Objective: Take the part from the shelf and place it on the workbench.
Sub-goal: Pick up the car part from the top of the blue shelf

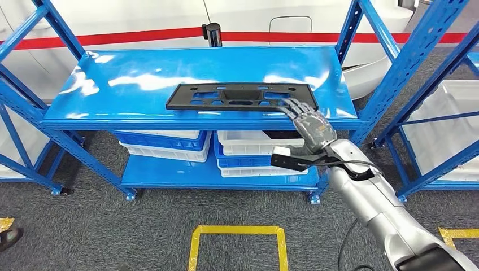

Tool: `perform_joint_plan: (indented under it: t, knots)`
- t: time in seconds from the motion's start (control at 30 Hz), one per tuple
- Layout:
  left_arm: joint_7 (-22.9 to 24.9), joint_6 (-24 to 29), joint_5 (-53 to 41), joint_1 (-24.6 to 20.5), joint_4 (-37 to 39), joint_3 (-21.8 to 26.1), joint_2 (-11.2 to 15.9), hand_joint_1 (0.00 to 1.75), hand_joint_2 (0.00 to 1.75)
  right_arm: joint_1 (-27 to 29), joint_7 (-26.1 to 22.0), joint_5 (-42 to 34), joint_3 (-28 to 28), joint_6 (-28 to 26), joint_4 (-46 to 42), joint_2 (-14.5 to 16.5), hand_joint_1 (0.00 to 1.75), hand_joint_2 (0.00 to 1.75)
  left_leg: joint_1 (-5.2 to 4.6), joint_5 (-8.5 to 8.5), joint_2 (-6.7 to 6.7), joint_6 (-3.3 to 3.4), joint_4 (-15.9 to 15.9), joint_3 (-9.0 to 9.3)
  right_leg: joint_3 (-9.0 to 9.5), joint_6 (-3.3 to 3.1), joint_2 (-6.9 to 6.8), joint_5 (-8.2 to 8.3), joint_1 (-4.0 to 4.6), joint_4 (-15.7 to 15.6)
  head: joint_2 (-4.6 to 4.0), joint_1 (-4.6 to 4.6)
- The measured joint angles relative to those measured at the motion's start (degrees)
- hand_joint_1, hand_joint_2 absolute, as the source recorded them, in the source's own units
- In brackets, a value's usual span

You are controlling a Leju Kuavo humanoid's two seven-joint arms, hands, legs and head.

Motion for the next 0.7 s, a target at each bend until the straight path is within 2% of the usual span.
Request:
perform_joint_plan:
  t: [0.03,0.07,0.1,0.13,0.17,0.2,0.23,0.27,0.33,0.4,0.47,0.5,0.53,0.57,0.63,0.67,0.7]
  knots:
    - [0.01,-0.08,-0.03,0.07,0.07,-0.01,-0.25,0.0,0.0,0.4,-0.02,-0.01,0.21,-0.01,0.02,-0.3,0.0,1.75,0.45,-0.69,-0.07,-0.86,0.22,0.53,-1.14,1.12,-0.09,1.51,-0.33,-0.11,0.0,0.01]
    - [0.01,-0.11,-0.03,0.14,0.11,-0.01,-0.41,0.0,0.0,0.49,-0.04,-0.06,0.36,-0.03,0.01,-0.52,0.0,1.75,0.96,-1.52,-0.08,-1.81,0.81,0.79,-1.37,2.55,-0.26,3.97,-0.84,-2.33,0.0,0.0]
    - [-0.02,-0.15,-0.05,0.18,0.14,-0.01,-0.51,0.0,0.0,0.4,-0.03,-0.13,0.45,-0.06,0.0,-0.7,0.0,1.75,1.42,-2.54,-0.05,-2.82,1.93,0.78,-0.93,4.16,-0.55,6.66,-1.49,-5.79,0.01,-0.01]
    - [-0.04,-0.16,-0.08,0.19,0.15,-0.01,-0.4,0.0,0.0,0.28,-0.01,-0.22,0.51,-0.11,0.0,-0.82,0.0,1.75,1.66,-3.63,-0.11,-3.77,3.26,0.47,-0.42,5.35,-0.67,8.53,-1.87,-8.25,0.01,0.09]
    - [-0.06,-0.16,-0.15,0.18,0.18,-0.03,-0.31,0.0,0.0,0.15,0.01,-0.3,0.57,-0.19,-0.06,-0.97,0.0,1.75,1.9,-4.72,-0.21,-4.57,4.96,-0.1,-0.02,5.64,-0.61,9.38,-2.11,-9.82,0.01,0.3]
    - [-0.07,-0.12,-0.22,0.15,0.2,-0.04,-0.24,0.0,0.0,0.11,0.03,-0.35,0.66,-0.28,-0.18,-1.07,0.0,1.75,1.99,-5.62,-0.32,-5.16,6.39,-0.67,0.0,5.15,-0.46,9.27,-2.17,-9.96,0.02,0.39]
    - [-0.08,-0.09,-0.31,0.13,0.22,-0.04,-0.15,0.0,0.0,-0.02,0.1,-0.4,0.74,-0.37,-0.38,-1.16,0.0,1.75,1.97,-6.18,-0.48,-5.53,7.36,-1.23,-0.26,4.12,-0.18,8.64,-1.96,-8.97,0.02,0.41]
    - [-0.08,-0.07,-0.42,0.12,0.25,-0.05,-0.21,0.0,0.0,-0.31,0.15,-0.45,0.8,-0.48,-0.63,-1.25,0.0,1.75,2.11,-6.6,-0.54,-5.75,8.09,-1.58,-0.48,3.0,-0.07,8.21,-1.94,-8.56,0.02,0.31]
    - [-0.11,-0.04,-0.57,0.01,0.25,-0.04,-0.17,0.0,0.0,-1.23,0.37,-0.48,0.86,-0.58,-1.03,-1.19,0.0,1.75,2.24,-7.61,-0.15,-6.14,9.55,-2.17,-0.64,1.67,-0.08,7.82,-1.76,-7.88,0.02,-0.04]
    - [-0.19,-0.05,-0.62,-0.29,0.24,-0.04,-0.25,0.0,0.0,-2.51,0.7,-0.35,0.92,-0.46,-1.1,-0.76,0.0,1.75,2.35,-10.21,0.78,-6.43,14.7,-4.57,-0.46,0.94,-0.1,7.66,-1.55,-7.83,0.01,-0.14]
    - [-0.68,-0.11,-0.4,-0.51,0.24,0.04,-0.34,0.0,0.0,-3.92,0.94,-0.36,0.97,-0.28,-0.68,0.05,0.0,1.75,2.34,-13.17,1.34,-6.44,22.71,-9.03,-0.36,0.72,-0.14,7.57,-1.22,-7.81,0.01,-0.18]
    - [-1.07,-0.17,-0.26,-0.55,0.24,0.16,-0.37,0.0,0.0,-4.54,0.98,-0.45,0.98,-0.28,-0.36,0.49,0.0,1.75,2.31,-13.67,1.41,-6.27,25.54,-10.86,-0.28,0.64,-0.14,7.52,-1.01,-7.81,0.02,-0.21]
    - [-1.53,-0.28,-0.15,-0.57,0.24,0.32,-0.38,0.0,0.0,-5.09,0.98,-0.55,0.98,-0.36,-0.04,0.86,0.0,1.75,2.22,-13.02,1.42,-5.92,26.41,-11.79,-0.15,0.52,-0.14,7.44,-0.78,-7.81,0.01,-0.21]
    - [-1.9,-0.42,-0.1,-0.58,0.24,0.48,-0.39,0.0,0.0,-5.52,0.97,-0.65,0.97,-0.5,0.21,1.12,0.0,1.75,2.07,-11.34,1.42,-5.41,25.03,-11.58,0.07,0.4,-0.14,7.36,-0.54,-7.82,0.01,-0.24]
    - [-2.4,-0.64,-0.13,-0.6,0.24,0.72,-0.37,0.0,0.0,-6.05,0.97,-1.08,0.82,-0.96,0.49,1.32,0.0,1.75,1.45,-6.79,1.41,-3.87,17.84,-8.6,0.7,0.17,-0.19,7.18,-0.21,-7.98,0.01,-0.17]
    - [-2.53,-0.73,-0.23,-0.62,0.25,0.77,-0.37,0.0,0.0,-6.16,0.99,-1.33,0.64,-1.27,0.56,1.31,0.0,1.75,1.11,-5.43,1.47,-3.2,14.47,-7.05,0.9,0.12,-0.22,7.1,0.01,-8.06,0.02,-0.16]
    - [-2.59,-0.79,-0.36,-0.67,0.25,0.8,-0.35,0.0,0.0,-6.17,1.05,-1.51,0.44,-1.56,0.62,1.21,0.0,1.75,0.77,-4.83,1.52,-2.78,12.21,-6.01,0.98,0.12,-0.24,7.04,0.09,-8.14,0.02,-0.13]
